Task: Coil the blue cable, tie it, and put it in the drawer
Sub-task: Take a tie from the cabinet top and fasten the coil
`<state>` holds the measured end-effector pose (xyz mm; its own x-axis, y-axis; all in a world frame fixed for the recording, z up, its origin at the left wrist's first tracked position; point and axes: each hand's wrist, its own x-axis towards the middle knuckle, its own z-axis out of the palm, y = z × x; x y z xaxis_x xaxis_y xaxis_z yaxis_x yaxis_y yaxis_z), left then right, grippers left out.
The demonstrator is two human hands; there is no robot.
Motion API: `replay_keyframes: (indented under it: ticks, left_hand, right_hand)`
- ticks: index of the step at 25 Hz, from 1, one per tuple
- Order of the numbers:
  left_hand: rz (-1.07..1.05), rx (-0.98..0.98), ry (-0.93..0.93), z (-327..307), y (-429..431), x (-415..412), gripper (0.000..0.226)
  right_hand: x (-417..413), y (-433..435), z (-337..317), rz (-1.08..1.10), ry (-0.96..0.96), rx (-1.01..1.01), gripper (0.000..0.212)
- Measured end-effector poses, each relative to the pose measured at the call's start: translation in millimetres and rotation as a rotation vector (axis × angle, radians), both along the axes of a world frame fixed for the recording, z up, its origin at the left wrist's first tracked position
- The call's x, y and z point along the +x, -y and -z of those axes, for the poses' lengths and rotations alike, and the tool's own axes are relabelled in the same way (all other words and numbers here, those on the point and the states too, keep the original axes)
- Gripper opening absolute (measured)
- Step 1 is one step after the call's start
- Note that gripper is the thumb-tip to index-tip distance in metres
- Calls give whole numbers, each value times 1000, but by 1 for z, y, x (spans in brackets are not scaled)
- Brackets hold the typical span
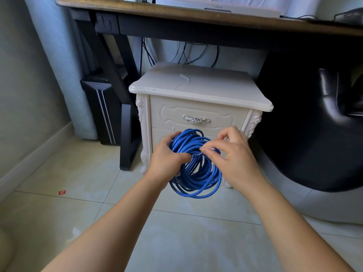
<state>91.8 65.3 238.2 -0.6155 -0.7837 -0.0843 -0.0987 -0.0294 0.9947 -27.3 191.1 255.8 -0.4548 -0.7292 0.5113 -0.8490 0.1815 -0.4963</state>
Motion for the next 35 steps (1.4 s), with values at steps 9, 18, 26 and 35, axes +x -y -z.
replay_keyframes:
  ticks: [9, 18, 26, 35]
  left_hand:
    - [-40, -216, 25, 3, -12, -5, 84]
    - [85, -355, -27, 2, -14, -4, 74]
    - [130, -412, -53, 5, -12, -3, 72]
    - [121, -461, -50, 4, -12, -3, 73]
  right_hand:
    - [21, 8, -9, -15, 1178, -45, 9]
    - [12, 1, -20, -54, 1410, -46, 14]
    - [10, 2, -21, -44, 1348, -25, 14]
    - [10, 4, -23, -27, 1338, -12, 21]
